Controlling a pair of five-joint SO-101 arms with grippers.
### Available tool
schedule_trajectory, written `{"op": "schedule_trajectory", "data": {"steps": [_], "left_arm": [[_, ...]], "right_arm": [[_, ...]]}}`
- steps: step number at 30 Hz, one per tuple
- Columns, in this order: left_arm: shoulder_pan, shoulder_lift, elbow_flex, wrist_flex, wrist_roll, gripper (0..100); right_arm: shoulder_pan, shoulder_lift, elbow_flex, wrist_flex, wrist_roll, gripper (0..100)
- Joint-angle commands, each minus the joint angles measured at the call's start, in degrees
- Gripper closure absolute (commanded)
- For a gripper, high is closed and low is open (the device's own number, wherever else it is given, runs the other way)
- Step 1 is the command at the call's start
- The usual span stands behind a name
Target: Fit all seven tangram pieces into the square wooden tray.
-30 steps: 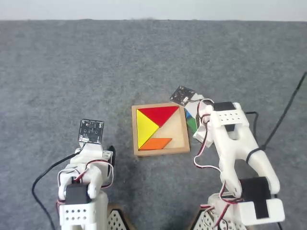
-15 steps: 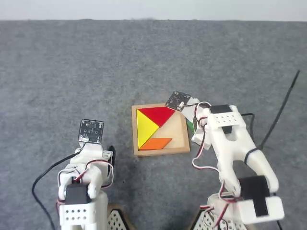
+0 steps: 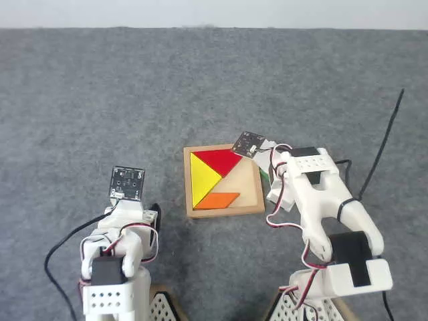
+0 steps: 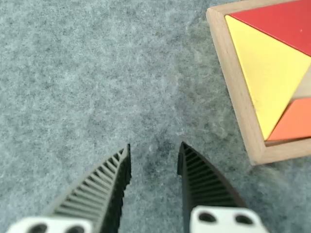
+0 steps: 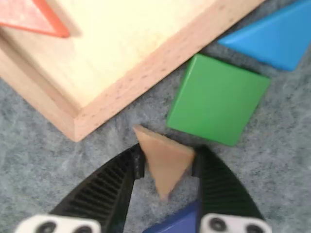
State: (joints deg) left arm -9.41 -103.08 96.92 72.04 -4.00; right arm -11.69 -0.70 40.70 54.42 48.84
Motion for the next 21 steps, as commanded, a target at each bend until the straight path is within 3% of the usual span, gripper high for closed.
{"op": "schedule_trajectory", "data": {"steps": [1, 14, 21], "left_arm": [[0.09, -1.58, -0.48, 0.53, -0.35, 85], [0.09, -1.58, -0.48, 0.53, -0.35, 85], [0.09, -1.58, -0.48, 0.53, -0.35, 85]], "right_arm": [[-0.4, -0.22, -1.67, -0.22, 0.44, 88.3], [-1.1, -0.31, -19.25, 12.97, -4.48, 88.7], [-11.03, -0.22, -27.34, 16.92, -7.91, 88.7]]}}
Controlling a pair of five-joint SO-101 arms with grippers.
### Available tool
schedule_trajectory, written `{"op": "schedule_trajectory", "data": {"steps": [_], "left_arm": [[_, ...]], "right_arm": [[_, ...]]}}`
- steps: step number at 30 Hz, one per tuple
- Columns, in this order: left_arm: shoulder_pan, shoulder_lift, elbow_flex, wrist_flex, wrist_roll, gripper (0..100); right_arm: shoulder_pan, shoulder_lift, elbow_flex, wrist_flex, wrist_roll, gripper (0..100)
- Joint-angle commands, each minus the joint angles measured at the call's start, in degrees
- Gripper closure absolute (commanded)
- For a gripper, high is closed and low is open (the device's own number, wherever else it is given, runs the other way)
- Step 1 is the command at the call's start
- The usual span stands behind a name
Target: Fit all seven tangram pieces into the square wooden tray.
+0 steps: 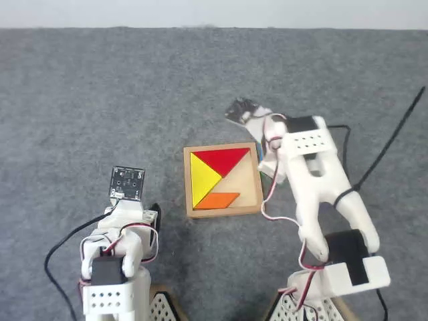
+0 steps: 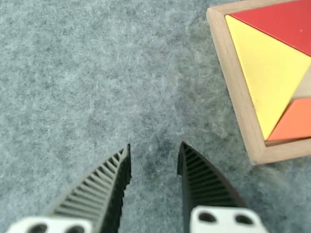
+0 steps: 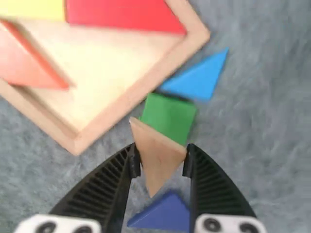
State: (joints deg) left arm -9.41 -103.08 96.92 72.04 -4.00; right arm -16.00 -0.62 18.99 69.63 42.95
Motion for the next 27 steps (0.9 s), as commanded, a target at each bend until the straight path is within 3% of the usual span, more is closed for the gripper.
{"op": "schedule_trajectory", "data": {"steps": [1, 6, 15, 27], "left_arm": [[0.09, -1.58, -0.48, 0.53, -0.35, 85], [0.09, -1.58, -0.48, 0.53, -0.35, 85], [0.09, -1.58, -0.48, 0.53, -0.35, 85], [0.09, -1.58, -0.48, 0.53, -0.35, 85]], "right_arm": [[-8.92, -0.22, -5.8, 1.54, -2.46, 88.7], [-16.92, 1.19, -4.13, -2.42, -4.75, 88.7], [-19.21, 8.04, -3.6, -9.8, -5.71, 88.7], [-20.35, 12.26, -3.78, -9.63, -5.54, 88.3]]}}
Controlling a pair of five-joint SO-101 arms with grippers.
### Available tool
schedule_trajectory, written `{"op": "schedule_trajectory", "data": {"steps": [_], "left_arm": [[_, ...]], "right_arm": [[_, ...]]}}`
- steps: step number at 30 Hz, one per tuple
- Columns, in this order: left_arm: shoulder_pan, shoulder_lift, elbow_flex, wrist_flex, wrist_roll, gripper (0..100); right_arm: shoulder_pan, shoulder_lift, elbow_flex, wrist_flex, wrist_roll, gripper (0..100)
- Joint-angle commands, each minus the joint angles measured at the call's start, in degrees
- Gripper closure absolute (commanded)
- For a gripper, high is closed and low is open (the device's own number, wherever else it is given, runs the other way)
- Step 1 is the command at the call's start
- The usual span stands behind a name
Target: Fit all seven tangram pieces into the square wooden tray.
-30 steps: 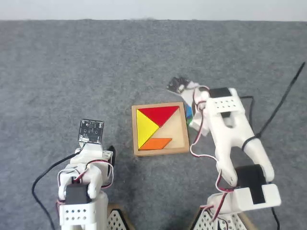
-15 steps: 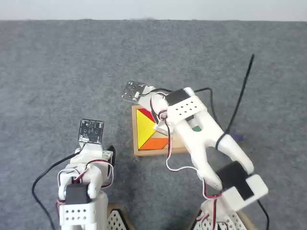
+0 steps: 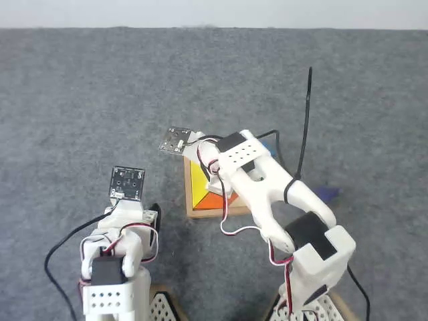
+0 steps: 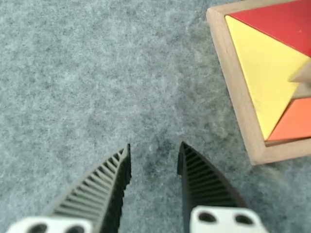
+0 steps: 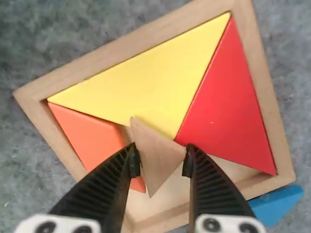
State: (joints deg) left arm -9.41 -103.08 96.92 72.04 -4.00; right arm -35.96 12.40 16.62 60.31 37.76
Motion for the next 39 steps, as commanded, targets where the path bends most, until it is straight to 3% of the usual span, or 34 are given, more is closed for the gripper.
{"op": "schedule_trajectory", "data": {"steps": [1, 16, 21, 33, 39], "left_arm": [[0.09, -1.58, -0.48, 0.53, -0.35, 85], [0.09, -1.58, -0.48, 0.53, -0.35, 85], [0.09, -1.58, -0.48, 0.53, -0.35, 85], [0.09, -1.58, -0.48, 0.53, -0.35, 85], [0.09, -1.58, -0.48, 0.53, -0.35, 85]], "right_arm": [[-0.4, -0.57, -1.23, -0.22, -0.18, 88.2], [-0.75, -0.75, -1.23, 3.03, -0.09, 87.9], [-0.75, -0.84, -1.23, 5.14, 1.58, 81.0], [-0.22, -2.51, -1.49, 5.14, 2.29, 80.8], [3.82, -12.26, 0.09, 4.7, -4.57, 80.8]]}}
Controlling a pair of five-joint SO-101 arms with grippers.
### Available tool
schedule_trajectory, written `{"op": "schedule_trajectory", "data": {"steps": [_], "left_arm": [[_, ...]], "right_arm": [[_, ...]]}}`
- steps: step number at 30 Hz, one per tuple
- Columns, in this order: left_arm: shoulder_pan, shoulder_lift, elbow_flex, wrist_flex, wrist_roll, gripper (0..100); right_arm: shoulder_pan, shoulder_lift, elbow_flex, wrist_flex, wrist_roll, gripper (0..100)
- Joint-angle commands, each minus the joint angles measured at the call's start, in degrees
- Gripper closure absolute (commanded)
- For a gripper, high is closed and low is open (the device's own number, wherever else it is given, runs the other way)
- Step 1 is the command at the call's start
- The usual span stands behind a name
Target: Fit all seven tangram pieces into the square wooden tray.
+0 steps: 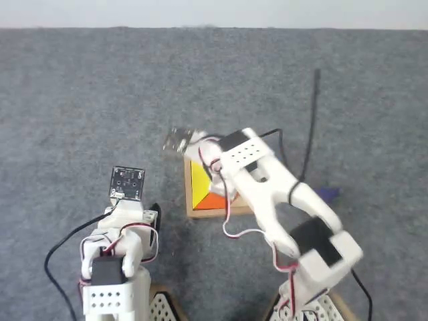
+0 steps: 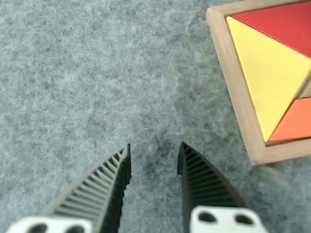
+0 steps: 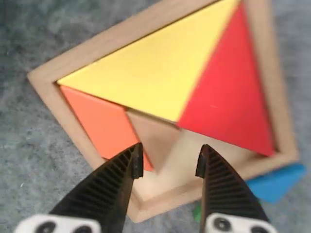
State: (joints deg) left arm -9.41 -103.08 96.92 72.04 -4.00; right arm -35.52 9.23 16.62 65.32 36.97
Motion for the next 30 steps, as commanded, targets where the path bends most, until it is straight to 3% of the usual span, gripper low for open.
{"op": "schedule_trajectory", "data": {"steps": [1, 5, 12, 30], "left_arm": [[0.09, -1.58, -0.48, 0.53, -0.35, 85], [0.09, -1.58, -0.48, 0.53, -0.35, 85], [0.09, -1.58, -0.48, 0.53, -0.35, 85], [0.09, -1.58, -0.48, 0.53, -0.35, 85]], "right_arm": [[4.18, -10.42, 1.58, -1.8, -4.48, 80.9], [7.78, -12.62, 9.67, -10.77, -6.77, 81.5], [7.96, -12.62, 15.03, -14.2, -7.12, 96.4], [1.1, -5.93, 13.54, -16.84, -7.21, 96.6]]}}
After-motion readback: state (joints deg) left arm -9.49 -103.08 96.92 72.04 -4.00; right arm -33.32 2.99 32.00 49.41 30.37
